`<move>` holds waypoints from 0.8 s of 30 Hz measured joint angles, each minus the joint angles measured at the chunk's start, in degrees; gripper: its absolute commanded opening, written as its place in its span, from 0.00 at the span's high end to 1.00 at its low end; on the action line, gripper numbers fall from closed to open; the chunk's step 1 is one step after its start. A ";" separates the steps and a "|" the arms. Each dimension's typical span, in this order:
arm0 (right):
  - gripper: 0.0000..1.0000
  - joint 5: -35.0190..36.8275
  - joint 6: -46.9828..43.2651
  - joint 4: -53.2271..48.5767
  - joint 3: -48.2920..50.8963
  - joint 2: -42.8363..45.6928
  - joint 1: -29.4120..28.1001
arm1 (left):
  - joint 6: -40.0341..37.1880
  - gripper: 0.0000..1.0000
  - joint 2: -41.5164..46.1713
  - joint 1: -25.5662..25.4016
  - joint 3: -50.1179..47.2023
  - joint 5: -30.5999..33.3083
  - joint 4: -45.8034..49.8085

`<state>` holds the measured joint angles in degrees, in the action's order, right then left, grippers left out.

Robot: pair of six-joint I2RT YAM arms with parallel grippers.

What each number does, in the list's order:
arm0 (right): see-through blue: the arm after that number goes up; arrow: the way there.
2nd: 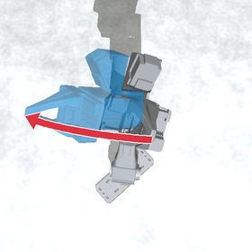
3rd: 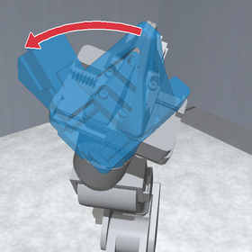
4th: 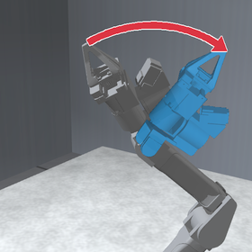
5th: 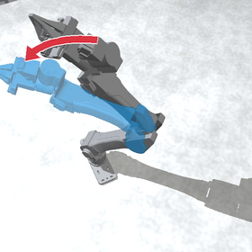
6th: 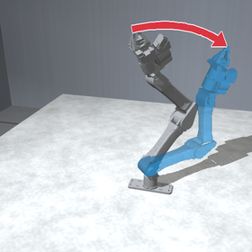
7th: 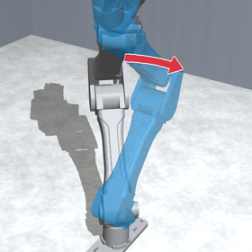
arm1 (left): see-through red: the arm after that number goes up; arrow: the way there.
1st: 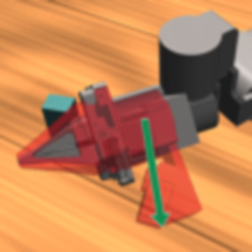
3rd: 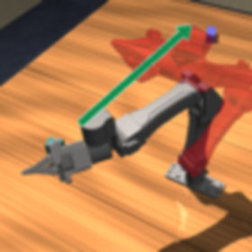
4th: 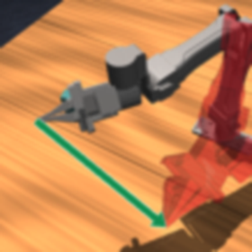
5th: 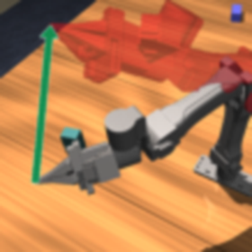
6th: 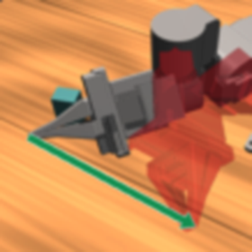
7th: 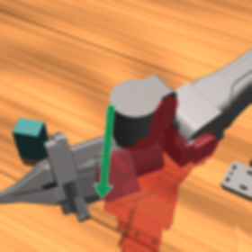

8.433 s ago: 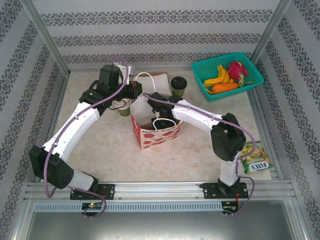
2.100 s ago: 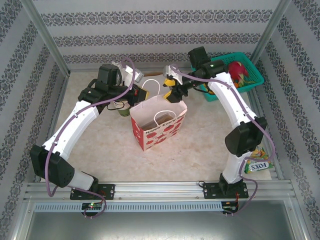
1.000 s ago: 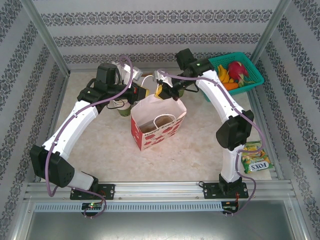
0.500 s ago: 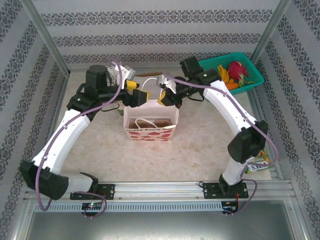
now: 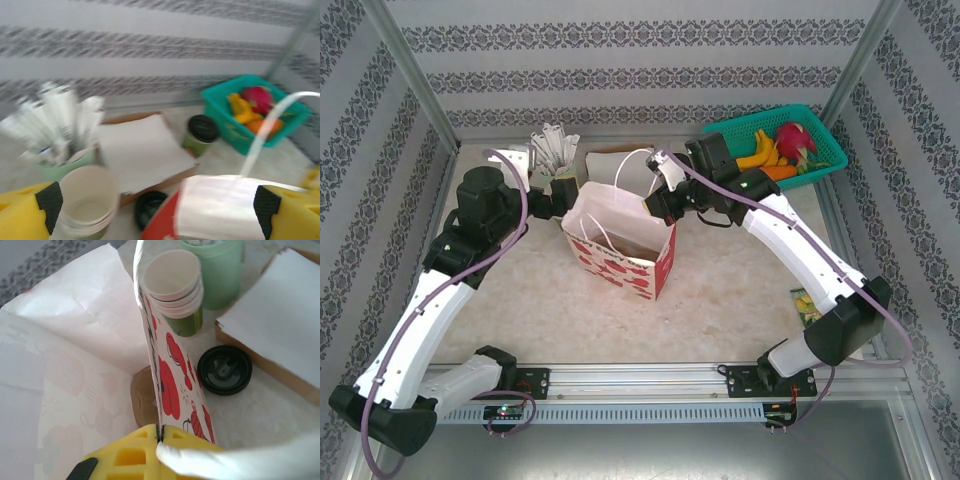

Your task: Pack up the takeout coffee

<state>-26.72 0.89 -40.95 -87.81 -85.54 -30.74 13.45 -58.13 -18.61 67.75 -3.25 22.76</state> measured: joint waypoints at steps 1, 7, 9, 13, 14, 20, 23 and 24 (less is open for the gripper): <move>1.00 1.25 2.32 0.07 0.20 0.57 -0.22 | 1.05 0.00 -0.68 0.04 0.68 2.60 1.40; 1.00 6.91 14.10 -1.44 3.39 6.86 -0.26 | 6.21 0.00 -4.35 0.31 2.73 12.76 7.76; 1.00 9.55 16.57 -2.93 3.78 8.61 -0.28 | 7.23 0.00 -4.83 0.33 2.73 13.60 8.76; 1.00 15.19 20.81 -3.26 7.08 12.52 -0.28 | 8.26 0.00 -5.05 0.31 2.75 13.38 9.33; 1.00 16.39 21.97 -2.80 8.68 13.81 -0.28 | 8.37 0.00 -5.07 0.33 2.73 12.90 9.38; 1.00 22.34 27.15 -2.05 12.87 16.83 -1.03 | 9.14 0.00 -6.10 0.33 2.73 10.80 9.44; 1.00 24.11 28.17 -2.10 12.98 16.70 -1.31 | 9.18 0.00 -6.58 0.31 2.73 9.86 9.46; 1.00 24.39 28.39 -2.10 12.98 16.70 -1.31 | 9.20 0.00 -6.71 0.31 2.73 9.49 9.46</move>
<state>-2.33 29.28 -43.05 -74.83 -68.84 -32.05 22.65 -64.84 -18.31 70.48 6.24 32.23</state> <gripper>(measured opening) 0.062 0.994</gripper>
